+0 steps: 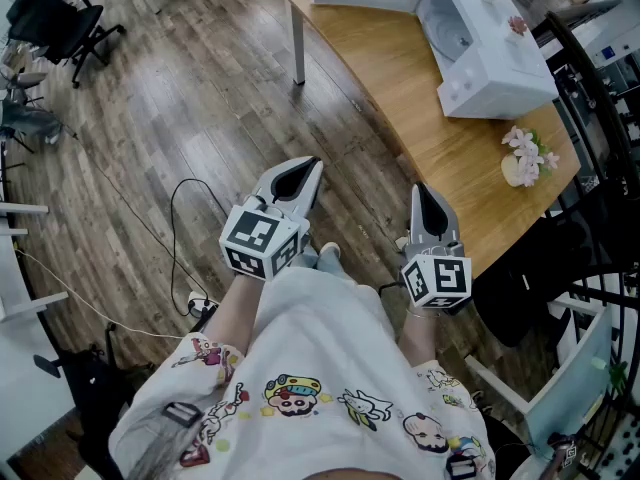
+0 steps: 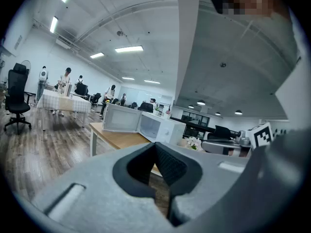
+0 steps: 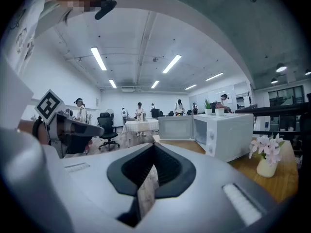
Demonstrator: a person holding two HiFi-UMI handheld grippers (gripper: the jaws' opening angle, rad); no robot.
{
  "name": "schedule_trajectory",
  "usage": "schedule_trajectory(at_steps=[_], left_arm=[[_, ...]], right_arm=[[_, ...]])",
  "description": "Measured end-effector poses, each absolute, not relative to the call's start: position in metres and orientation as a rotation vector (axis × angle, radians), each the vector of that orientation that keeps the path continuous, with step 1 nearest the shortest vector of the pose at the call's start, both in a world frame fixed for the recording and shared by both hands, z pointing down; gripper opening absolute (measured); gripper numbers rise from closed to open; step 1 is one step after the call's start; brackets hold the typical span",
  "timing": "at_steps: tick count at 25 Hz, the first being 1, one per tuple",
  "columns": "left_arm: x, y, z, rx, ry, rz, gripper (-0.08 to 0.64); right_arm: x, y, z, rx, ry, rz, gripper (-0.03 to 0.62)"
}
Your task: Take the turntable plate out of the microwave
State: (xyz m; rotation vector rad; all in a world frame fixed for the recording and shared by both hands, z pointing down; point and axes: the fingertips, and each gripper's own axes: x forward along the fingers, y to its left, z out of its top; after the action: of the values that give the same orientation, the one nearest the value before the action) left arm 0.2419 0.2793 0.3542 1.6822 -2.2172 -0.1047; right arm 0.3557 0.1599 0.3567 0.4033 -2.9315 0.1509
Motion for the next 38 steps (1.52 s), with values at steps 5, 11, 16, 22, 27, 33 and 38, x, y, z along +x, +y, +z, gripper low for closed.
schedule_trajectory(at_steps=[5,11,16,22,27,33,38], left_arm=[[0.249,0.275,0.354,1.664,-2.247,-0.130,0.000],[0.253,0.275,0.353,1.627,-2.297,-0.146,0.025],[0.246,0.274,0.355,1.590,-2.320,-0.153,0.048],[0.217,0.266,0.358,1.572,-2.332,-0.166,0.072],[0.170,0.246,0.361,1.587,-2.327,-0.176,0.092],[0.093,0.221,0.355,1.627,-2.304,-0.165,0.115],[0.036,0.205,0.350,1.671,-2.263,-0.150,0.131]], right_arm=[[0.359,0.156,0.355,0.350,-2.964,0.185,0.006],[0.360,0.156,0.355,0.277,-2.978,0.169,0.006],[0.349,0.153,0.355,0.216,-2.985,0.176,0.028],[0.317,0.146,0.356,0.166,-2.988,0.181,0.055],[0.271,0.130,0.359,0.160,-2.982,0.180,0.075],[0.193,0.107,0.355,0.189,-2.980,0.190,0.095],[0.139,0.092,0.347,0.252,-2.981,0.205,0.109]])
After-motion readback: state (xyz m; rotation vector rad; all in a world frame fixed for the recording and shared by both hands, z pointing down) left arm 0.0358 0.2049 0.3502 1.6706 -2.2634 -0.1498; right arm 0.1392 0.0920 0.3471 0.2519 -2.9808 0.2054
